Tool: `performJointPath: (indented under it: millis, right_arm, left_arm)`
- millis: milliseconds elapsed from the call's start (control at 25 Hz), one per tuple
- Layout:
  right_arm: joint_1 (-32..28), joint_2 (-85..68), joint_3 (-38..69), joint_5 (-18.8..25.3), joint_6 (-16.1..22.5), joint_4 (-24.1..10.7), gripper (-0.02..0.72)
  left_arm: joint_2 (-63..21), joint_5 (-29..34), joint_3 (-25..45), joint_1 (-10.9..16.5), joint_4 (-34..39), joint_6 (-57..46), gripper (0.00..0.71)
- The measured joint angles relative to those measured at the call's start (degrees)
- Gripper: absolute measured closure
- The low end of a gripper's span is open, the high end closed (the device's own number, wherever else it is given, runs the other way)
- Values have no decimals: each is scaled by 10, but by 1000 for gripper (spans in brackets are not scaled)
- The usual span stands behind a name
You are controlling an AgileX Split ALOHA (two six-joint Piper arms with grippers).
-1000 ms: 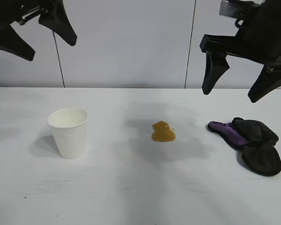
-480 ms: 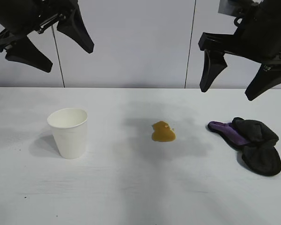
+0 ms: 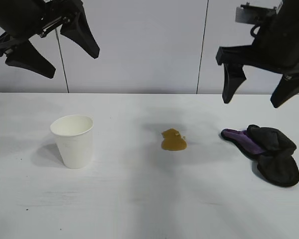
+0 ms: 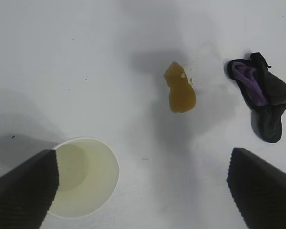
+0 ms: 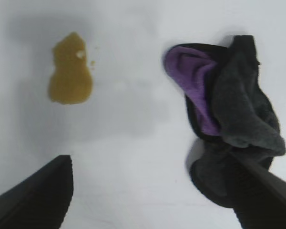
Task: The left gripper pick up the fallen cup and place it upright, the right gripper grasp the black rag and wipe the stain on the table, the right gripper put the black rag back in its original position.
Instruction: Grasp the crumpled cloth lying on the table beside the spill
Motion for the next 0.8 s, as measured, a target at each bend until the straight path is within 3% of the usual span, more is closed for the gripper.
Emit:
performJointPath:
  millis: [400,640,720,800]
  right_arm:
    - [-83,65,0,-35,-18,-17,120]
    - [-79,99,0,-64,-35,16,137]
    - [-74,115,0,-75,-40,26,176]
    - [-71,128,0,-82,-43,35,265]
  left_arm:
    - [0,0,0,0,1,0,16]
    - [0,0,0,0,1,-1,16]
    - [0,1,0,0,1,-1,16]
    - [0,1,0,0,1,-1,16]
